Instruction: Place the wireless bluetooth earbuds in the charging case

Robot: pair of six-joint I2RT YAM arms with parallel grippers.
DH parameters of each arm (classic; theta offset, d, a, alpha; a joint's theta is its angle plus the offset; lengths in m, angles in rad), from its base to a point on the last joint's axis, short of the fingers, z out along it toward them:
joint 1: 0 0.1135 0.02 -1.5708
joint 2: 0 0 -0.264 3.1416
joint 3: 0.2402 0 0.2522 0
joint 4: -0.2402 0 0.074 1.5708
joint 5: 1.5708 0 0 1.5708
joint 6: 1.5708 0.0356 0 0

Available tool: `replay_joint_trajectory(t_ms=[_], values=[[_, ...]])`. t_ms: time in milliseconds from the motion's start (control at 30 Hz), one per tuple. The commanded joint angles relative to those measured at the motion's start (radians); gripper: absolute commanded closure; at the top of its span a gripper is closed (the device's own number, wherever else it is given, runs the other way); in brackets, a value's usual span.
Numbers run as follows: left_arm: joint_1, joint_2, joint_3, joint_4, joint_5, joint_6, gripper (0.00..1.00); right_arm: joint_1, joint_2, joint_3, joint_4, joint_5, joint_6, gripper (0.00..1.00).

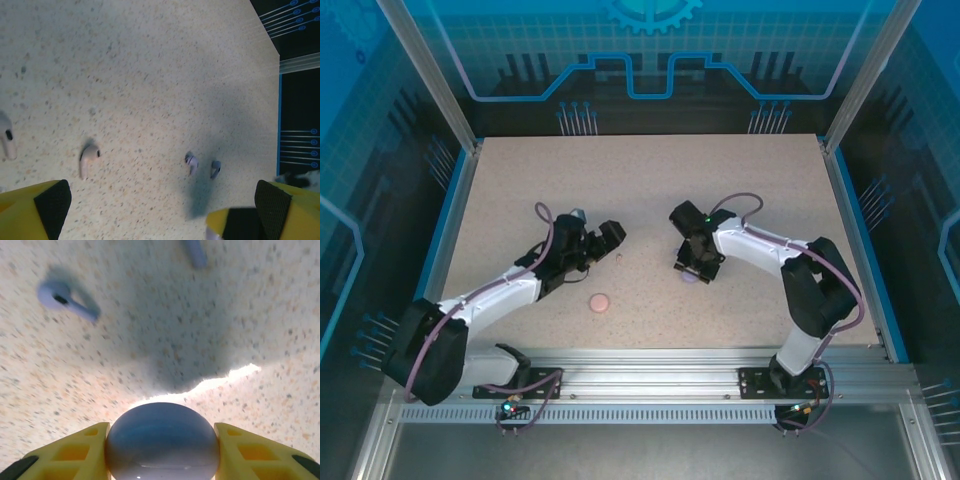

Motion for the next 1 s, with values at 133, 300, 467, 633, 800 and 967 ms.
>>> replay_joint_trajectory(t_ms=[133,300,467,633,800,967], values=[[-0.051,0.046,-0.08,0.392,0.076,0.04,0.01,-0.098,0.063,0.15,0.018,-0.074,-0.034,0.62],[-0.122,0.145,-0.08,0.572,0.023,0.064,0.01,-0.139,0.114,0.225,0.035,-0.148,0.003,0.62],[-0.158,0.264,-0.045,0.692,0.032,0.057,0.01,-0.156,0.156,0.274,0.045,-0.202,0.045,0.62],[-0.181,0.381,-0.007,0.772,0.041,0.026,0.02,-0.162,0.194,0.305,0.055,-0.247,0.07,0.62],[-0.202,0.468,0.052,0.802,0.049,0.018,0.07,-0.162,0.204,0.326,0.049,-0.265,0.073,0.62],[-0.213,0.531,0.086,0.841,0.051,0.005,0.17,-0.161,0.203,0.328,0.046,-0.277,0.078,0.62]])
